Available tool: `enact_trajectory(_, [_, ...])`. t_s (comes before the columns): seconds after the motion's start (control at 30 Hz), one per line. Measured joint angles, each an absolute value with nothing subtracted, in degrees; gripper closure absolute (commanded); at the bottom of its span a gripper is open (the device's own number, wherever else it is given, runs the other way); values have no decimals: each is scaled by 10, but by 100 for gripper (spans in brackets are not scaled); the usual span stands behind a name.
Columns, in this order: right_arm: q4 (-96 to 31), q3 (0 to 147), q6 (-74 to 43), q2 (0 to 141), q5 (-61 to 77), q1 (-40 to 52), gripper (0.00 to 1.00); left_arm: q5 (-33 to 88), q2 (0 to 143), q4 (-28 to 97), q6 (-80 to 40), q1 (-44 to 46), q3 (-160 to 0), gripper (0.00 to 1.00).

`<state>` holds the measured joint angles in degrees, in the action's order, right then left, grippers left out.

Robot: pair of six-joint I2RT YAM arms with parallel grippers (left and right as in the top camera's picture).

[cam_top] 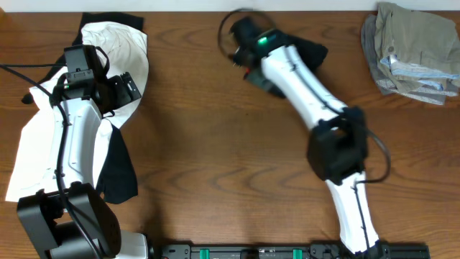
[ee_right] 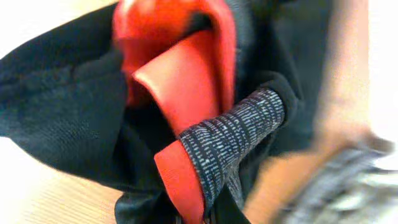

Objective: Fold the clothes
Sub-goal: 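Carry the pants bundle with the right gripper to the grey clothes stack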

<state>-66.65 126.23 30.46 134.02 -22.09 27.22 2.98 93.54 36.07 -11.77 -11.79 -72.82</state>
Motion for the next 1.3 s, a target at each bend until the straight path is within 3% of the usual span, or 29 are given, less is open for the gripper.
enact_trajectory(0.33, [-557,1275,525,1213,-233,160,99,30,935,343,-118,-118,-728,2])
enact_trajectory(0.63, [-421,1275,716,1204,-237,64,99,30,935,340,-118,-118,-728,2])
enact_trajectory(0.9, [-223,1275,794,1204,-212,-21,99,30,935,338,-118,-118,-728,2])
enact_trajectory(1.3, [-225,1275,815,1204,-54,-138,99,30,935,325,-118,-118,-728,2])
